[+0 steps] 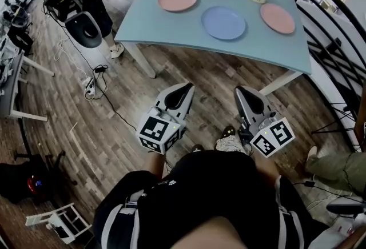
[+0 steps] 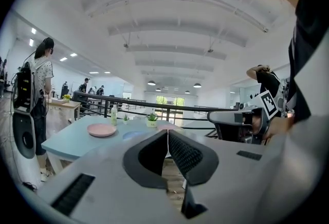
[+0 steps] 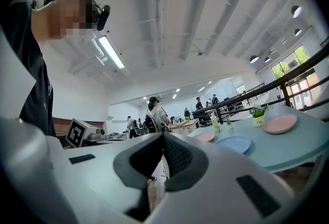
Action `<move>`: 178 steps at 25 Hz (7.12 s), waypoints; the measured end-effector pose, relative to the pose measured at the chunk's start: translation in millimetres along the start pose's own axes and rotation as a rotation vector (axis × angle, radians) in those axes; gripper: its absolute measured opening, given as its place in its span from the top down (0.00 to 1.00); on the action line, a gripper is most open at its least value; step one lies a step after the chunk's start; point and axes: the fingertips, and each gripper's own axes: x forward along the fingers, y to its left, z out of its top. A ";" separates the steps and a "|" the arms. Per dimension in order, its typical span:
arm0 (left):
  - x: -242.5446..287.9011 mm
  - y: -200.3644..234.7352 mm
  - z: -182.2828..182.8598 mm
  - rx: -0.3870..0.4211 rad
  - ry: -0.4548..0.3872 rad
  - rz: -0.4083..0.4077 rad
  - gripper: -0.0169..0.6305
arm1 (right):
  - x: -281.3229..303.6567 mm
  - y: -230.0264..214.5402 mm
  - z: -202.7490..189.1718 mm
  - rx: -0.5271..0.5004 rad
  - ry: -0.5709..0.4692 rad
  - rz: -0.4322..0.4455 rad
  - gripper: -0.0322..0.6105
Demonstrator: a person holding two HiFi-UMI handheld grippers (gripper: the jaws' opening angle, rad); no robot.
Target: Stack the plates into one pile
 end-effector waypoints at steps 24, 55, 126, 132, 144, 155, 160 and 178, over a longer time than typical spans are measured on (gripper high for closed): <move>137.9 41.6 19.7 0.006 0.026 0.262 0.94 | 88.7 -178.7 34.2 0.054 0.022 0.232 0.91; 256.8 111.2 -5.5 -0.057 0.139 0.325 0.84 | 146.4 -309.4 20.1 0.122 0.104 0.207 0.82; 379.1 254.3 -187.0 -0.386 0.701 0.049 0.77 | 205.9 -469.3 -169.2 0.536 0.573 -0.266 0.82; 357.9 239.9 -167.3 -0.409 0.662 0.092 0.77 | 203.1 -455.9 -145.6 0.543 0.484 -0.241 0.82; 322.6 230.5 -140.7 -0.357 0.593 0.175 0.77 | 202.2 -422.2 -113.8 0.519 0.344 -0.185 0.84; 336.4 294.5 -118.4 -0.330 0.564 0.085 0.77 | 252.5 -416.1 -102.9 0.546 0.302 -0.260 0.85; 339.1 350.8 -97.0 -0.310 0.546 0.073 0.77 | 301.1 -407.5 -100.2 0.583 0.271 -0.283 0.84; 354.3 490.5 -95.8 -0.285 0.536 0.056 0.77 | 431.1 -403.6 -110.1 0.610 0.233 -0.326 0.84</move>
